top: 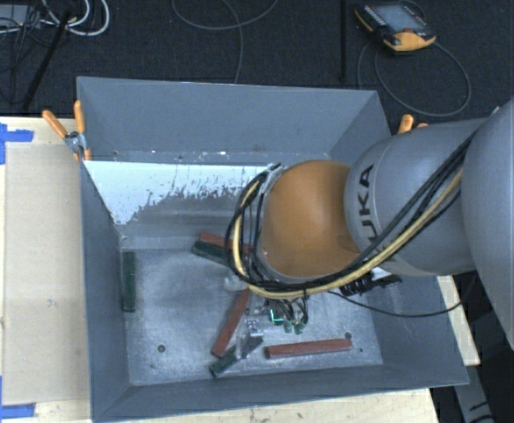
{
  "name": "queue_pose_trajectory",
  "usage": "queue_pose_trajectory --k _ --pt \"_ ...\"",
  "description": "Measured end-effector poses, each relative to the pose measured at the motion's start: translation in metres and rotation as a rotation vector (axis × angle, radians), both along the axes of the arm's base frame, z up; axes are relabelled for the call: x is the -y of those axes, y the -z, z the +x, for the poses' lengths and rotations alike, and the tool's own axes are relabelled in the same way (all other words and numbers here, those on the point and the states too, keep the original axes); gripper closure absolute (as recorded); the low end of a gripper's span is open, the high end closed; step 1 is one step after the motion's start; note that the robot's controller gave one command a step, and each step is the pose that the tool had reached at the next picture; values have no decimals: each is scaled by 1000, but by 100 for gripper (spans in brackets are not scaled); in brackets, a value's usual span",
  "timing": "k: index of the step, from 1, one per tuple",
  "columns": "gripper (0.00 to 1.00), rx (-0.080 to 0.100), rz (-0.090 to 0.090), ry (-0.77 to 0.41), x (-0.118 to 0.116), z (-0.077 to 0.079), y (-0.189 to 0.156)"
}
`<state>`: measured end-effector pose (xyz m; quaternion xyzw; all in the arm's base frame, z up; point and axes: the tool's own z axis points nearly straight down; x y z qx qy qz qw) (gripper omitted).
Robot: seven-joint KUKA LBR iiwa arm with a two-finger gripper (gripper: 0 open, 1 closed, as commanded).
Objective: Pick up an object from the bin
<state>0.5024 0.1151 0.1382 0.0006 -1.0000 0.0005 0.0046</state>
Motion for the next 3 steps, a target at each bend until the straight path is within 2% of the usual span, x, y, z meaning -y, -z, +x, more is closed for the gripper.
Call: queue_pose_trajectory --k 1,2,3 --pt "0 7 1 3 1 2 -3" --pt "0 16 3 -252 -1 36 50" --pt "0 11 6 -194 5 42 66"
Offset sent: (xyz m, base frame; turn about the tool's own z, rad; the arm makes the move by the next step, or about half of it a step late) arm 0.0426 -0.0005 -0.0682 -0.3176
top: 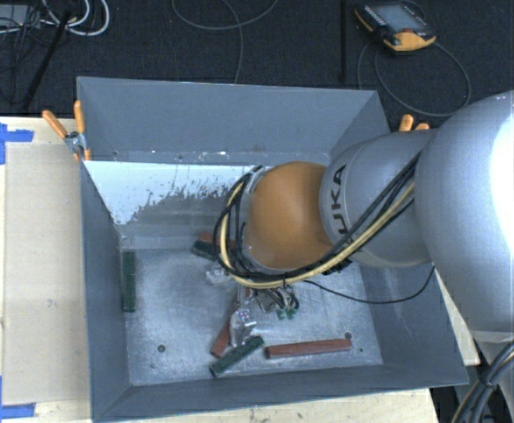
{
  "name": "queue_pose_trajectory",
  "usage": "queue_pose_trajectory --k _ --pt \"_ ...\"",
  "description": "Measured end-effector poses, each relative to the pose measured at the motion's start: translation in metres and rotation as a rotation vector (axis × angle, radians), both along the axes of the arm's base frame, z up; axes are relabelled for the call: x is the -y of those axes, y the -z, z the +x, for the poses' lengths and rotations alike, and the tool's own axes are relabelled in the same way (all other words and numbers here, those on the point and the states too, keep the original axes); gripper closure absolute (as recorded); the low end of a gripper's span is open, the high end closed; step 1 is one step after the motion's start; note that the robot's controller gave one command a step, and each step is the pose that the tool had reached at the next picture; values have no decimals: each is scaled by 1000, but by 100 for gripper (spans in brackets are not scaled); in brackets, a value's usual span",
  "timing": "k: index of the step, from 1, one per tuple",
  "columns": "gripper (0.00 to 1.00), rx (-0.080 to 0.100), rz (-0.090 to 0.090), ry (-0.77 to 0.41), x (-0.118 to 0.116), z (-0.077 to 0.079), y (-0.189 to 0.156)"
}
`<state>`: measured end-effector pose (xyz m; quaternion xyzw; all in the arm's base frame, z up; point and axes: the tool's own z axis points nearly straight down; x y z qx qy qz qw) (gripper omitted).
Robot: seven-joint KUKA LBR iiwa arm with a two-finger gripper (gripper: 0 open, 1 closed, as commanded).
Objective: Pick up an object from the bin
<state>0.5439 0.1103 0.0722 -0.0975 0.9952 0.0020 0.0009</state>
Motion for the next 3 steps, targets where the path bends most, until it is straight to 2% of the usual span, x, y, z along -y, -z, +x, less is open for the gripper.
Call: queue_pose_trajectory --k 1,2,3 --pt "0 11 -2 -242 -2 -8 -1" --pt "0 6 3 -128 26 -2 -1" --pt "100 7 -5 -239 -2 -5 -4"
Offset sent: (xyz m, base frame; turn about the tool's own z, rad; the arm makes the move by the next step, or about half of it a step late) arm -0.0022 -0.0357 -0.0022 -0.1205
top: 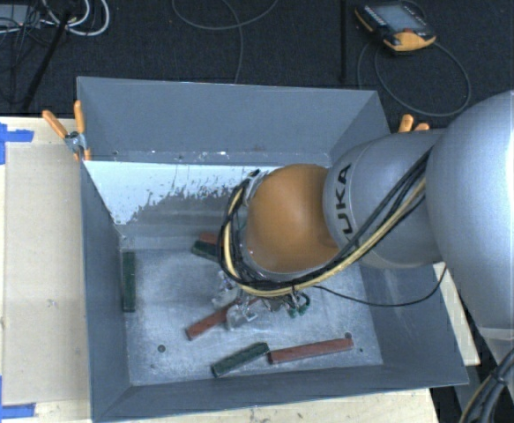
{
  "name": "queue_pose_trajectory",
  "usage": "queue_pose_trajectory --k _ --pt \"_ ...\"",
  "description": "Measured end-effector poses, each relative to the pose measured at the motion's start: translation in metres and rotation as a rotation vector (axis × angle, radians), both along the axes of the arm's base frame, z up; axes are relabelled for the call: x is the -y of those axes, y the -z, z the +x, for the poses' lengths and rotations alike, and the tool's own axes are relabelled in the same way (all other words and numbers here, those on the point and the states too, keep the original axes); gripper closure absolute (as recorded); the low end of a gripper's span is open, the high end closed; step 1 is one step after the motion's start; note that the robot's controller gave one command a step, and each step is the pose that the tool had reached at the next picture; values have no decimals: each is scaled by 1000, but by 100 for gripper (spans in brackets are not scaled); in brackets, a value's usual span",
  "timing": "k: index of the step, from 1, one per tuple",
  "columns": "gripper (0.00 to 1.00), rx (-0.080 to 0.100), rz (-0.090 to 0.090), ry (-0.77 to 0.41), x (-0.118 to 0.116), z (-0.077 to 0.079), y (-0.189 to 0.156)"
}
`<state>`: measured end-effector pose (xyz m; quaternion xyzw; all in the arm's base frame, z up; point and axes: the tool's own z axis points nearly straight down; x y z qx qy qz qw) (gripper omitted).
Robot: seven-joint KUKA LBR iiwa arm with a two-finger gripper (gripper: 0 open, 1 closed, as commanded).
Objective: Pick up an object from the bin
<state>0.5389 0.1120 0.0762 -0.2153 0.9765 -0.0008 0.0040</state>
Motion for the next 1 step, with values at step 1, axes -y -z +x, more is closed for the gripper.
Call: queue_pose_trajectory --k 1 --pt "100 0 0 0 0 0 0"
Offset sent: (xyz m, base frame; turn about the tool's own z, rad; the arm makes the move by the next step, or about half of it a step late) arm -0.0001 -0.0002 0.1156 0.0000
